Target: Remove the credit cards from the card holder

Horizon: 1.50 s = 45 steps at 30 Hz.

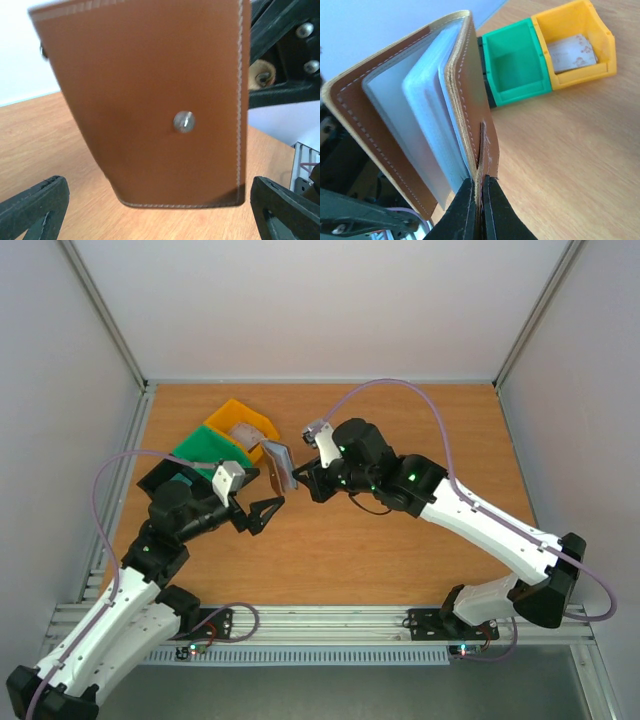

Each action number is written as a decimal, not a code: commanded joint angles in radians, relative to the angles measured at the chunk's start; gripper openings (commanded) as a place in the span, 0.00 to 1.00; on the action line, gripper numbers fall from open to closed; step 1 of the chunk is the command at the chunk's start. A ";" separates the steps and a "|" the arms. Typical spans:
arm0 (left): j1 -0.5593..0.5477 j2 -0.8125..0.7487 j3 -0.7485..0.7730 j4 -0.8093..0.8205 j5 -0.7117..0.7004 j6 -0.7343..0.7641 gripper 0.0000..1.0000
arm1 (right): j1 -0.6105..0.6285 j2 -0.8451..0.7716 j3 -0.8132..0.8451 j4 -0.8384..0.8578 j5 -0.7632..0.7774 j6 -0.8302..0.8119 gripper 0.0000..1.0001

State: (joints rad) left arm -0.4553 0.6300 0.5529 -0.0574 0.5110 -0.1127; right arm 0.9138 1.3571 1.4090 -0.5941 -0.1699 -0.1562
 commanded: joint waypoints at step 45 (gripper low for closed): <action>0.078 -0.030 0.061 -0.105 0.092 -0.039 0.00 | -0.025 0.010 0.020 -0.022 -0.124 -0.099 0.01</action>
State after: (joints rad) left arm -0.3740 0.6136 0.5751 -0.1841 0.5133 -0.1493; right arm 0.9028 1.3949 1.4509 -0.6704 -0.2573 -0.2249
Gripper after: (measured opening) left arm 0.061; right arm 0.020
